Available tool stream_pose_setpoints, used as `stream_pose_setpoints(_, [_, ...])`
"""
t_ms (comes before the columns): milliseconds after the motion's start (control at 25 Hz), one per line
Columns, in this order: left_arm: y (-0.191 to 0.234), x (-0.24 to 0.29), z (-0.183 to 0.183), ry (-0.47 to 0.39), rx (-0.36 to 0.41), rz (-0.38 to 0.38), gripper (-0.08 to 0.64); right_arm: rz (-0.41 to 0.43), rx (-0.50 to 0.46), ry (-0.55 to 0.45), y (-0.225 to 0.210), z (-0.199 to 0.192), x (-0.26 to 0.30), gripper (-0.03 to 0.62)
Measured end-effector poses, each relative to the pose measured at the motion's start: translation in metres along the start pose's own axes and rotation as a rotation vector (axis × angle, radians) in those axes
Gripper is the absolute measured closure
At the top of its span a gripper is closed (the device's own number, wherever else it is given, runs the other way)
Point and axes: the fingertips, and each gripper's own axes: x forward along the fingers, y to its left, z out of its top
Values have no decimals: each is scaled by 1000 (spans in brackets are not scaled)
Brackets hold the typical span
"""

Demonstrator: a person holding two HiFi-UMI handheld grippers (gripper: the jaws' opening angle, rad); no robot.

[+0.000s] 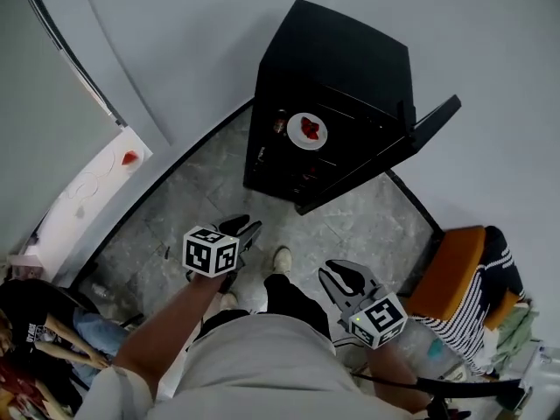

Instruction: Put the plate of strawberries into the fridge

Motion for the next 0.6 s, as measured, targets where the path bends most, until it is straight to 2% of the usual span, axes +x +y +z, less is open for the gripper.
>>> stream_pose_setpoints(80, [-9, -34, -16, 1, 10, -38, 415, 5, 1, -3, 26, -3, 2, 506])
stream_pose_setpoints(200, [-26, -82, -39, 15, 36, -98, 473, 18, -1, -11, 64, -6, 3, 506])
stream_pose_setpoints(440, [-69, -162, -80, 54, 103, -273, 539, 55, -33, -9, 128, -10, 8, 523])
stream_pose_setpoints(600, [-84, -195, -110, 111, 131, -327, 546, 51, -56, -4, 162, -15, 8, 536])
